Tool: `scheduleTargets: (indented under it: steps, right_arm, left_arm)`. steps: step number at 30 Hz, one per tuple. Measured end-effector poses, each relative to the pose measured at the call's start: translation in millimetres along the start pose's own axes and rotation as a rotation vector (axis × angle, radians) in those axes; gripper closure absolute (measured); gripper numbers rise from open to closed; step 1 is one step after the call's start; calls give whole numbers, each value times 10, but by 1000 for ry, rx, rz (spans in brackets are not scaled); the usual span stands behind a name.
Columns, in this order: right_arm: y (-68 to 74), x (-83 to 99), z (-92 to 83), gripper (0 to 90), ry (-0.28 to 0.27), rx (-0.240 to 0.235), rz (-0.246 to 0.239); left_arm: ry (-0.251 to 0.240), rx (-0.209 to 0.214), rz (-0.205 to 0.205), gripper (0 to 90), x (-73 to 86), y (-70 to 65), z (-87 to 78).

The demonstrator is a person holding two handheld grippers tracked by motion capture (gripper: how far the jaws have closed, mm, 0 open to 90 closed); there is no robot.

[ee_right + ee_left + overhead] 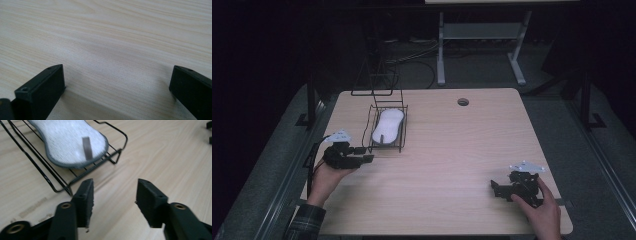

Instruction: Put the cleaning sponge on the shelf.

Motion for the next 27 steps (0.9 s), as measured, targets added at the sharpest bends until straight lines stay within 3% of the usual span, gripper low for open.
scheduleTargets:
  steps: [7, 20, 26, 27]
  right_arm:
    - [0, 0, 0, 0, 0, 0, 0]
    - [0, 0, 0, 0, 0, 0, 0]
    - [1, 0, -1, 0, 1, 0, 2]
    - [0, 0, 0, 0, 0, 0, 0]
  left_arm:
    - [45, -48, 66, 341, 218, -191, 17]
    - [108, -95, 79, 148, 546, -343, 33]
    - [155, -99, 102, 130, 672, -384, 95]
    - [146, -110, 122, 127, 699, -402, 103]
Point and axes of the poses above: each handheld gripper's, and its own axes: z roughly forward along the jaws, x roughly out of its underside, y roughly to its left, the point moved 2 cm from there along z, roughly forward along the jaws, and after that the axes turned 6 degrees about -x, right-handed, at the moved point
